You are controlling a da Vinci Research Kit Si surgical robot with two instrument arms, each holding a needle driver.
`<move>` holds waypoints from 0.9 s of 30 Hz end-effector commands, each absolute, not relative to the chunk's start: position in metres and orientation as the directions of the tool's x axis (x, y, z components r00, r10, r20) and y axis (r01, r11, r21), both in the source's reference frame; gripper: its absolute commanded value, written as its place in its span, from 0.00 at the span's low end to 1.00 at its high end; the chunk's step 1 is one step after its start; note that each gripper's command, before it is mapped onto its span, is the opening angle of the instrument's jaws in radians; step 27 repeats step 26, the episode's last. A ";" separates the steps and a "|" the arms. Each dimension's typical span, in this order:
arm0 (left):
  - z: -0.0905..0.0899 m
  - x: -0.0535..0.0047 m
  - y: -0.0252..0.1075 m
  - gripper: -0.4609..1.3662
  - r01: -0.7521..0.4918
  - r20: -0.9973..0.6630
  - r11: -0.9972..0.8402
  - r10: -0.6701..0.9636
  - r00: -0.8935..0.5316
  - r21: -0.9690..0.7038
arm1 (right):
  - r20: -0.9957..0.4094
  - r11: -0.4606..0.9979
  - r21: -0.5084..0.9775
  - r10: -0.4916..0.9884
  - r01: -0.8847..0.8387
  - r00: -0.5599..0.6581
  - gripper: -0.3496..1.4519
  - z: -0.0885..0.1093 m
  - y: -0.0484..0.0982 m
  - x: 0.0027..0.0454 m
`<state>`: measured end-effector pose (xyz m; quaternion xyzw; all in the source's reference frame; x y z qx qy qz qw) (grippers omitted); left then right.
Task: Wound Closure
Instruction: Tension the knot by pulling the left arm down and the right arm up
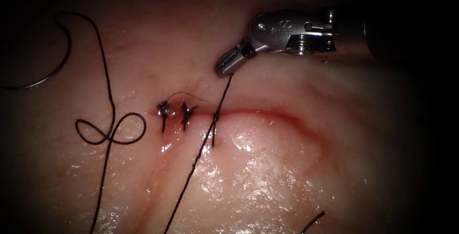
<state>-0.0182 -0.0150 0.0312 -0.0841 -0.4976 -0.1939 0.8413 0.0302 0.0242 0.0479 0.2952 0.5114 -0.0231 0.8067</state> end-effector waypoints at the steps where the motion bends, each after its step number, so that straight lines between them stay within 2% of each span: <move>1: 0.031 -0.0182 -0.015 0.06 0.418 0.870 0.907 -0.243 0.429 0.048 | -0.838 0.832 0.448 0.262 0.327 0.479 0.00 0.048 0.024 0.0300; 27: 0.031 -0.0185 -0.014 0.06 0.425 0.871 0.903 -0.257 0.418 0.062 | -0.850 0.842 0.423 0.239 0.336 0.470 0.00 0.048 0.024 0.0298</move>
